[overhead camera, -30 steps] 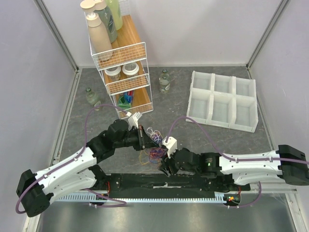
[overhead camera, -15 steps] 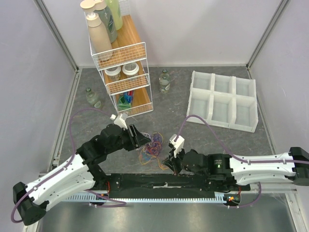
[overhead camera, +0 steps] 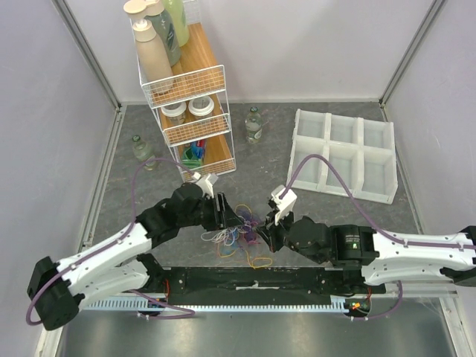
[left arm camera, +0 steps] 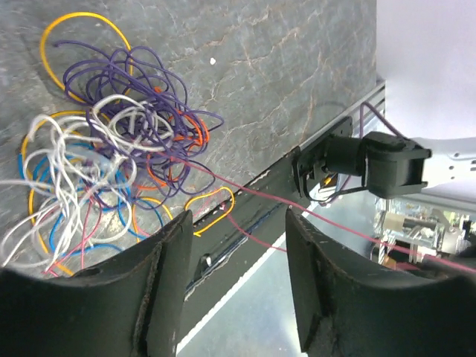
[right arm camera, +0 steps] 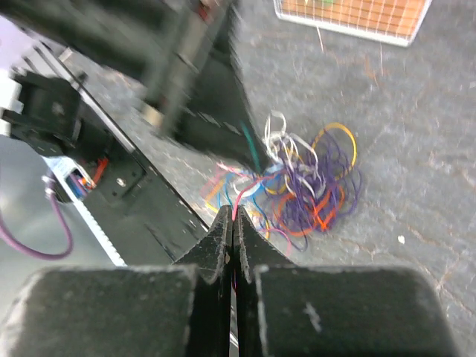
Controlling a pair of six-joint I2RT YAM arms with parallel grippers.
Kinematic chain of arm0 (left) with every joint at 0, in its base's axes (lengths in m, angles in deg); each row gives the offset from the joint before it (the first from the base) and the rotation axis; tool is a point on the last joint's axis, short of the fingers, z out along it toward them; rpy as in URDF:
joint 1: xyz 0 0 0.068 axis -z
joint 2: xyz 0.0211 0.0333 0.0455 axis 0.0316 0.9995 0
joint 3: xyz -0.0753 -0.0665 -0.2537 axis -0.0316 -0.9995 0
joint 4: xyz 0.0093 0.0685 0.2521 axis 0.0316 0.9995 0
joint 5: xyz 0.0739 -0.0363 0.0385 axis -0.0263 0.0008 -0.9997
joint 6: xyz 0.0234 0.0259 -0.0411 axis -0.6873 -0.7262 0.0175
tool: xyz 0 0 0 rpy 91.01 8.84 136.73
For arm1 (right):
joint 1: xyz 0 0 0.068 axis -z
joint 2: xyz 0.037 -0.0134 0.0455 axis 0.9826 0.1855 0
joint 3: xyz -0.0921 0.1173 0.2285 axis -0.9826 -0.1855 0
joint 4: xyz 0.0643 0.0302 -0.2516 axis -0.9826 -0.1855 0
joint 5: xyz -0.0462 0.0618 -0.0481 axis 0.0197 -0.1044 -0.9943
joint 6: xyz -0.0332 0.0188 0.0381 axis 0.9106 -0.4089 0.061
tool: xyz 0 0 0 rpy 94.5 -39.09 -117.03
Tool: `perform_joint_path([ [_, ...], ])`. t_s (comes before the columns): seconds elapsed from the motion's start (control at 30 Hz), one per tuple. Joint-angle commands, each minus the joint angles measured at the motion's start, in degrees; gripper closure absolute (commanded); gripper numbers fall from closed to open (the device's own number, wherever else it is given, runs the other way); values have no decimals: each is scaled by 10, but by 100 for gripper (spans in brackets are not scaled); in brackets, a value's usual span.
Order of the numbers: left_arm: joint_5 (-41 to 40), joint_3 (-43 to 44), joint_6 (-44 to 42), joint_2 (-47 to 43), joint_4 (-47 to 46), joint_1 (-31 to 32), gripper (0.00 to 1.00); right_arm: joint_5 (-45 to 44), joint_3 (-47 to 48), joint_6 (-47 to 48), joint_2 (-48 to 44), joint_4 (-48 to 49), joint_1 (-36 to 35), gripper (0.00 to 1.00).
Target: Untangle the cables
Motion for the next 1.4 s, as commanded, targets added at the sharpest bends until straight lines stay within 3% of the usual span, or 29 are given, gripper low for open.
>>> perform_joint_path([
  [0.0,65,-33,17,82,-128,1,46,-22,100,46,-3,-29,-4,100],
  [0.1,34,-54,32,133,-155,1,52,-40,165,78,-3,-62,-4,100],
  [0.2,15,-85,46,179,-205,-1,52,-47,234,113,-4,-70,-3,100],
  [0.4,1,-105,57,246,-216,-4,54,-58,378,197,8,-80,-3,100],
  [0.67,-47,-142,53,182,-175,-5,54,-123,538,297,53,-94,-3,100],
  [0.87,-64,-136,36,125,-121,-5,53,-304,532,371,103,-88,2,100],
  [0.97,-72,-135,33,88,-112,-5,53,-306,518,343,130,-111,73,100],
  [1.07,-72,-122,25,71,-92,-6,52,-142,493,282,130,-126,226,100],
  [1.17,-52,-114,18,57,-86,-4,48,-52,474,260,159,-135,357,100],
  [1.37,-10,-111,8,-2,-82,-4,44,25,448,253,207,-122,474,100],
])
